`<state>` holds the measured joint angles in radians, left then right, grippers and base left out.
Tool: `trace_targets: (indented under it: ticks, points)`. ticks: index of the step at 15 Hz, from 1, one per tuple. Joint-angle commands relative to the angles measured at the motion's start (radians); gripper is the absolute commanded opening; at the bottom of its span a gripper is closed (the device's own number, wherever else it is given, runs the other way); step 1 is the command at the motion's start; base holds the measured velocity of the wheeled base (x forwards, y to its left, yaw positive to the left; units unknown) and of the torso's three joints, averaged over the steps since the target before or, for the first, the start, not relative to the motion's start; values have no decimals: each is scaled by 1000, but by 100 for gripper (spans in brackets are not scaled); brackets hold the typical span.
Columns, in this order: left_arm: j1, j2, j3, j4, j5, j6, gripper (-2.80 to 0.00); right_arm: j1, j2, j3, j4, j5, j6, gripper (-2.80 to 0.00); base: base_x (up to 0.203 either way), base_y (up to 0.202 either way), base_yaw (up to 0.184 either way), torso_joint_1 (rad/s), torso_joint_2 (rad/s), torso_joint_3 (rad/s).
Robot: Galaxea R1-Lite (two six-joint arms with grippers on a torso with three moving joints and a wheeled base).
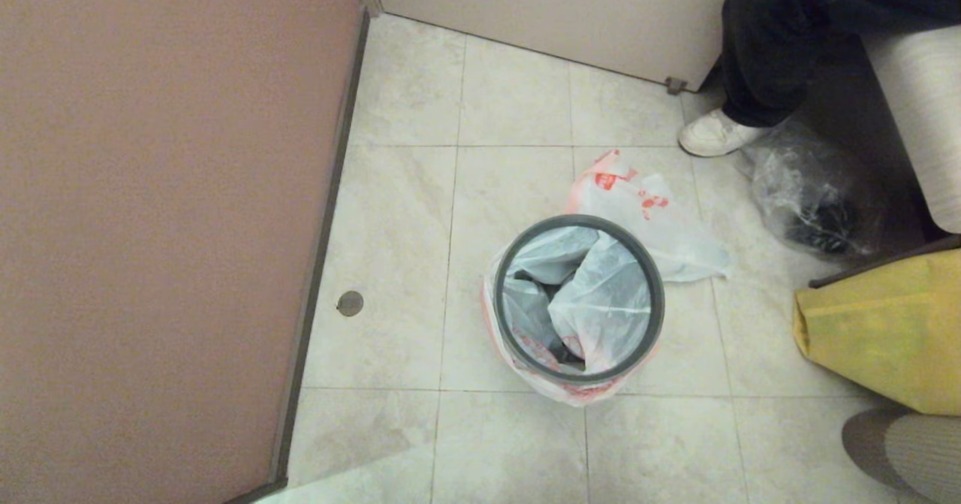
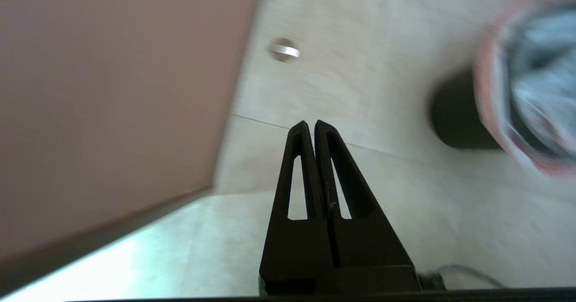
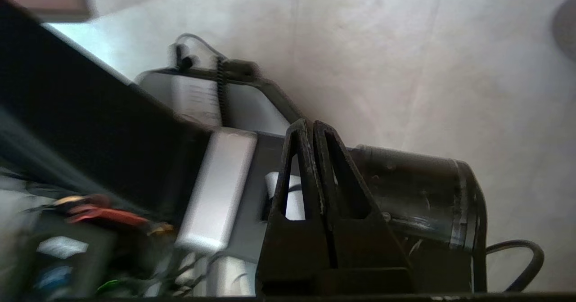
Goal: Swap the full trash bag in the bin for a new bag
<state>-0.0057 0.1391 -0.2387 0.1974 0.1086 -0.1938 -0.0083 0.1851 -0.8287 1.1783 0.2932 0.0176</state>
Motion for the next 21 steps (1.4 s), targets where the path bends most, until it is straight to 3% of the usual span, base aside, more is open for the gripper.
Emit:
trace_targets:
  ticks: [1, 3, 6, 8, 9, 11, 12, 13, 15, 17, 18, 20, 21]
  points:
    - [4, -132, 117, -10, -71, 34, -280, 10, -158, 172, -113, -46, -15, -280, 0, 0, 0, 0, 0, 0]
    - [4, -138, 184, -122, -119, 79, -280, 11, -176, 330, -386, -155, 15, -280, 0, 0, 0, 0, 0, 0]
    - [4, -139, 197, -157, -144, 201, -280, 11, -181, 617, -806, -235, 11, -280, 0, 0, 0, 0, 0, 0]
    - [4, -132, 197, -162, -163, 211, -280, 11, -183, 781, -1102, -267, -33, -280, 0, 0, 0, 0, 0, 0]
    - [4, -114, 197, -164, -166, 214, -280, 11, -183, 822, -1184, -279, -51, -280, 0, 0, 0, 0, 0, 0]
    - [4, -138, 197, -158, -155, 174, -280, 11, -184, 826, -1187, -288, -50, -280, 0, 0, 0, 0, 0, 0]
    - [4, -139, 198, -156, -117, 118, -280, 11, -184, 826, -1186, -287, -60, -280, 0, 0, 0, 0, 0, 0]
    - [6, -139, 200, -153, -73, 111, -280, 11, -184, 826, -1186, -287, -62, -280, 0, 0, 0, 0, 0, 0]
    - [13, -139, 201, -153, -72, 130, -280, 11, -184, 826, -1186, -288, -57, -280, 0, 0, 0, 0, 0, 0]
    - [13, -138, 216, -150, -107, 257, -280, 11, -184, 826, -1186, -287, -58, -280, 0, 0, 0, 0, 0, 0]
    - [13, -139, 216, -148, -114, 278, -280, 11, -184, 826, -1186, -287, -59, -280, 0, 0, 0, 0, 0, 0]
    - [12, -139, 214, -143, -117, 259, -280, 11, -184, 826, -1186, -287, -61, -280, 0, 0, 0, 0, 0, 0]
    - [12, -139, 215, -148, -112, 213, -280, 11, -184, 826, -1186, -287, -61, -280, 0, 0, 0, 0, 0, 0]
